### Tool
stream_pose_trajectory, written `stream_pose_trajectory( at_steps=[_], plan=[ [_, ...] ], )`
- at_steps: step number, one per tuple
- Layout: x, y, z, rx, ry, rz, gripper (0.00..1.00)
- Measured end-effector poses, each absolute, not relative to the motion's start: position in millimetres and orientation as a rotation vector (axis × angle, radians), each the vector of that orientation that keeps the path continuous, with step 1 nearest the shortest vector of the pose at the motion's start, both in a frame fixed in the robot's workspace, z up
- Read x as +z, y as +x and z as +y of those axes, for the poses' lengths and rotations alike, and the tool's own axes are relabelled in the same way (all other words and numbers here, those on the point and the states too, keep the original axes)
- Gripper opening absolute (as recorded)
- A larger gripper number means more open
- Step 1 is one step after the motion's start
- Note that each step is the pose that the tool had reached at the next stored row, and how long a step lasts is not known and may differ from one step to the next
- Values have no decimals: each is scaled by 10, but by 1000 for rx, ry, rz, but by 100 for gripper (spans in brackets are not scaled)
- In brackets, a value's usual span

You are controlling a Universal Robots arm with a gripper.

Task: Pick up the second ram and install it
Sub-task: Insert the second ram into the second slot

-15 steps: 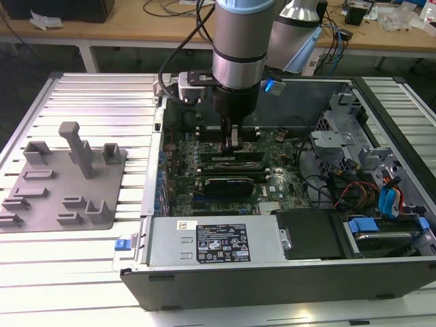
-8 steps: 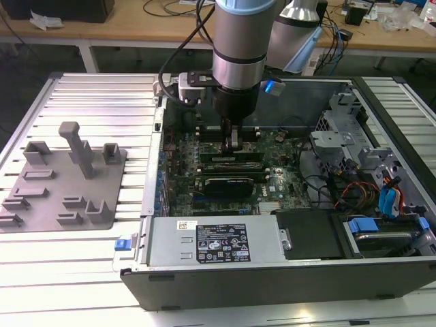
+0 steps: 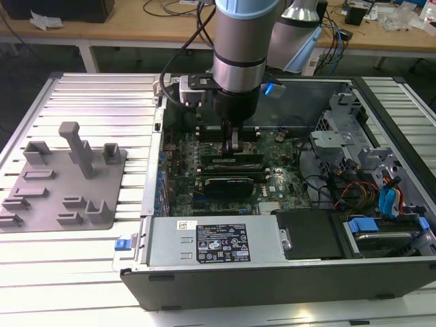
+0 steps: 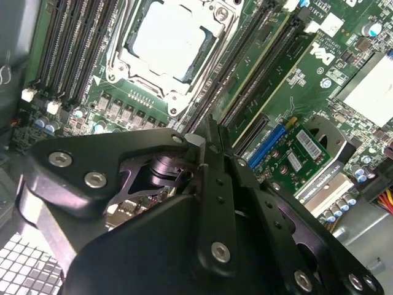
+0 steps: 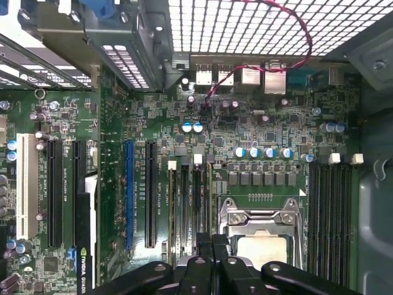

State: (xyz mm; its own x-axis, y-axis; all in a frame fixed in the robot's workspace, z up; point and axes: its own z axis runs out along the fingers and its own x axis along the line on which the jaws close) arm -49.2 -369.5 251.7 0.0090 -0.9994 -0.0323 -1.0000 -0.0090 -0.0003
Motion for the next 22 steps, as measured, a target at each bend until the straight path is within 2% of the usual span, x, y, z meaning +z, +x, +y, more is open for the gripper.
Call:
stream_pose_trajectory(
  at_steps=[22],
  plan=[
    [2416,-454,-3781,36,-2215,2195,9]
  ],
)
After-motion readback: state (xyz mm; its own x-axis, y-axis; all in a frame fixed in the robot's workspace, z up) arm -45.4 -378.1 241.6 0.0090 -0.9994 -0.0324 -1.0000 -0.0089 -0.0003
